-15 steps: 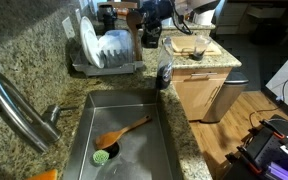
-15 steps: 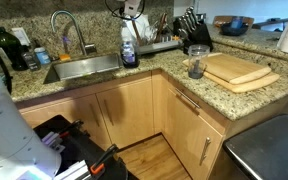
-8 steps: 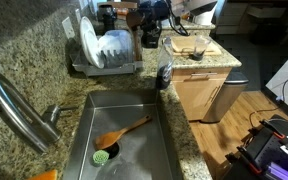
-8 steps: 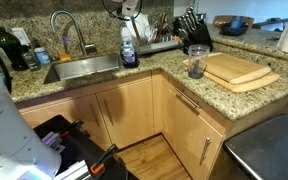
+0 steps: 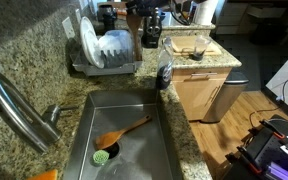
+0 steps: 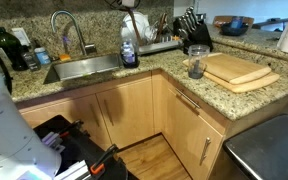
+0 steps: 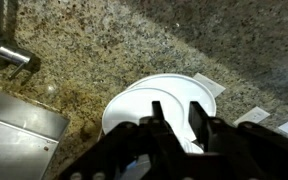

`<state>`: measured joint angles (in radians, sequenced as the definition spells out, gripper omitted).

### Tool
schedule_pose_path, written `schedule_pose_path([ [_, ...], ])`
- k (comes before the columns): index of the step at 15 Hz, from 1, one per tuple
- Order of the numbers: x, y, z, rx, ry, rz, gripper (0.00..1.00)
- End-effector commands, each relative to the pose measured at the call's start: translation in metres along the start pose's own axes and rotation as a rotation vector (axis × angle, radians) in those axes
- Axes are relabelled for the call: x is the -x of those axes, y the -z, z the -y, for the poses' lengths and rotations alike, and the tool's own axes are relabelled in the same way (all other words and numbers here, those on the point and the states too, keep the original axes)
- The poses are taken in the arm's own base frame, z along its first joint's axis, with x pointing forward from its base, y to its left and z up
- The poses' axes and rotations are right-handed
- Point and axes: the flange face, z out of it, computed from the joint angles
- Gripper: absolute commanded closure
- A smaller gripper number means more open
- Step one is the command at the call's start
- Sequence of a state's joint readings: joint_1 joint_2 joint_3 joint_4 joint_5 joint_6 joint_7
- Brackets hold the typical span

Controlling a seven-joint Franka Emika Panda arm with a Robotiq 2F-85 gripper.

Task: Move the wooden spoon from the dish rack to the blender cup

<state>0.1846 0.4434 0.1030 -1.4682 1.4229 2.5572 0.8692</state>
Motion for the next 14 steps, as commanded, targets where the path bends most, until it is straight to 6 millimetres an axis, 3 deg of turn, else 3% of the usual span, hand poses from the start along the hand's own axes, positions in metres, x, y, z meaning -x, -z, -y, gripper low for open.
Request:
schedule_pose_path([
  [1,-0.001,0.017,0.014,-0.024,0.084,-0.054,0.97],
  [2,-0.008,0.021,0.016,-0.03,0.091,-0.085,0.88],
  [3,-0.012,0.023,0.018,-0.034,0.11,-0.109,0.62],
  [4,-0.005,0.016,0.016,-0.021,0.075,-0.066,0.88],
  [6,-0.008,0.02,0.019,-0.027,0.089,-0.086,0.78],
  [7,-0.009,0.02,0.019,-0.027,0.091,-0.089,0.44],
  [10,-0.014,0.02,0.019,-0.022,0.063,-0.094,0.25],
  [11,-0.015,0.02,0.019,-0.018,0.055,-0.09,0.3],
  [12,-0.018,0.02,0.019,-0.019,0.048,-0.1,0.61],
  [14,-0.024,0.021,0.019,-0.017,0.028,-0.116,0.58],
])
